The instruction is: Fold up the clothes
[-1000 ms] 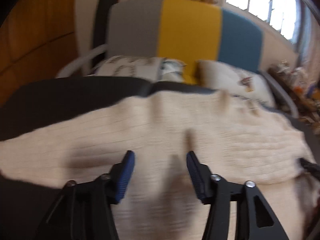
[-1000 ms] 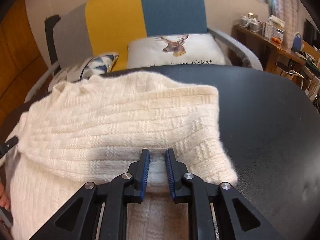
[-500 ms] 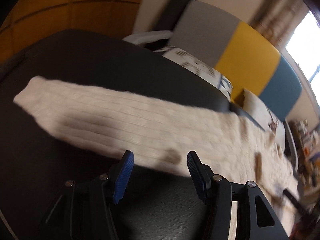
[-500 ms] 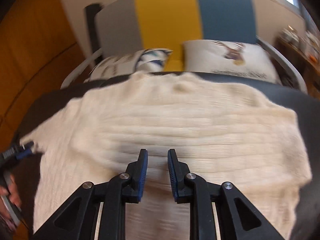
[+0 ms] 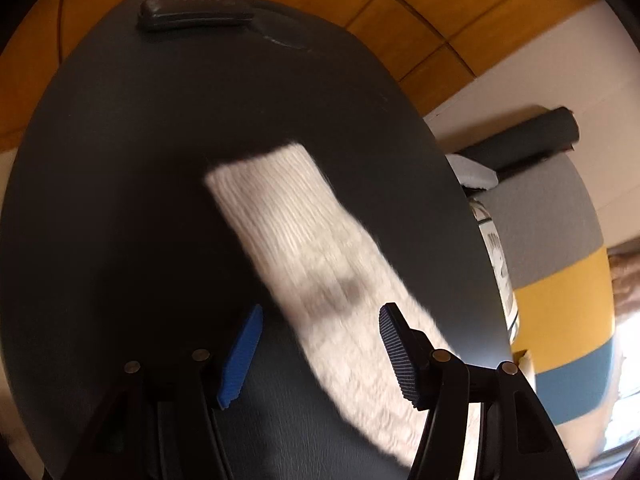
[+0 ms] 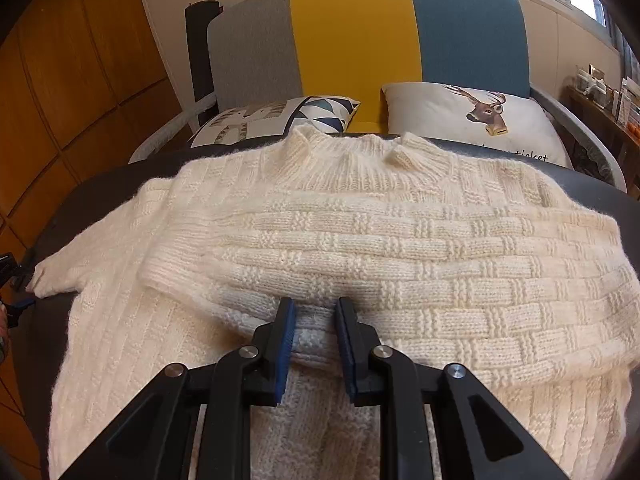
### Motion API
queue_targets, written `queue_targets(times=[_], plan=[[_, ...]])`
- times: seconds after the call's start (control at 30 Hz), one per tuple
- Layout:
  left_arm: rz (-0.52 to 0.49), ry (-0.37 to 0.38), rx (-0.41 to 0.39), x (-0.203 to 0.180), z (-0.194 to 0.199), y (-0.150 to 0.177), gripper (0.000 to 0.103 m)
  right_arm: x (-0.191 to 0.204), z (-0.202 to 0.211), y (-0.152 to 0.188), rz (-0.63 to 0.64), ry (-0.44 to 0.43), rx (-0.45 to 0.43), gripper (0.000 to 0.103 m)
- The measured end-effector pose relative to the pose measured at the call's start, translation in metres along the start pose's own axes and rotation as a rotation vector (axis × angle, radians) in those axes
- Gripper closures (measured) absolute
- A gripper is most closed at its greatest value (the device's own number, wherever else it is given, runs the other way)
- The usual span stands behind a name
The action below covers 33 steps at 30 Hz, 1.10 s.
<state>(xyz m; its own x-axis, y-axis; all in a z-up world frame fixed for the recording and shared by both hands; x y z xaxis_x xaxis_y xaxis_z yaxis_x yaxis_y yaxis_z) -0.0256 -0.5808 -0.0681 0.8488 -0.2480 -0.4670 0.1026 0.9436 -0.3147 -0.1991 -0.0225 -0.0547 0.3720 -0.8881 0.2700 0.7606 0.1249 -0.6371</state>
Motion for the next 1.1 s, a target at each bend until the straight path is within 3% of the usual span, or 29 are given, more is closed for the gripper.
queue_targets(times=[0.3, 0.43, 0.5, 0.57, 0.77, 1.1], plan=[[0.020, 0.075, -0.018, 0.012, -0.006, -0.008, 0.044, -0.001, 0.001, 0.000, -0.006, -0.007, -0.005, 0.083], [-0.059, -0.003, -0.067, 0.009, -0.010, -0.006, 0.065, 0.000, 0.001, 0.000, -0.003, -0.003, -0.005, 0.083], [-0.111, -0.059, -0.094, 0.006, -0.013, -0.006, 0.081, 0.000, 0.001, 0.000, -0.001, -0.001, -0.005, 0.083], [-0.144, -0.061, -0.092, 0.006, -0.013, -0.006, 0.095, 0.001, 0.001, 0.001, 0.002, 0.002, -0.005, 0.083], [-0.084, 0.039, -0.074, 0.004, -0.002, -0.012, 0.097, 0.001, 0.001, 0.001, -0.001, -0.001, -0.007, 0.083], [-0.162, 0.242, -0.101, -0.055, 0.042, -0.012, 0.098, 0.000, 0.001, 0.002, -0.008, -0.011, -0.007, 0.082]])
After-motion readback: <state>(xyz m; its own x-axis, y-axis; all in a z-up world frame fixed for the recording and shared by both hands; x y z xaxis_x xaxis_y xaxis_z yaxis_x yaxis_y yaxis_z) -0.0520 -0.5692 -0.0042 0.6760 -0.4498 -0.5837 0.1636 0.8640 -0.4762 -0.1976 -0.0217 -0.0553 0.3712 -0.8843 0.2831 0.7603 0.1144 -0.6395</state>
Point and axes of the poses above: each gripper's, at about its wrist camera, not at the fingertips, and z roughly against the way its jaws point, x to its left, y to its underside, the point moved 1 cm from there along -z, roughly the way its jaws point, and after that the axes turned 6 degrees about -y, right-handed, at the moved point
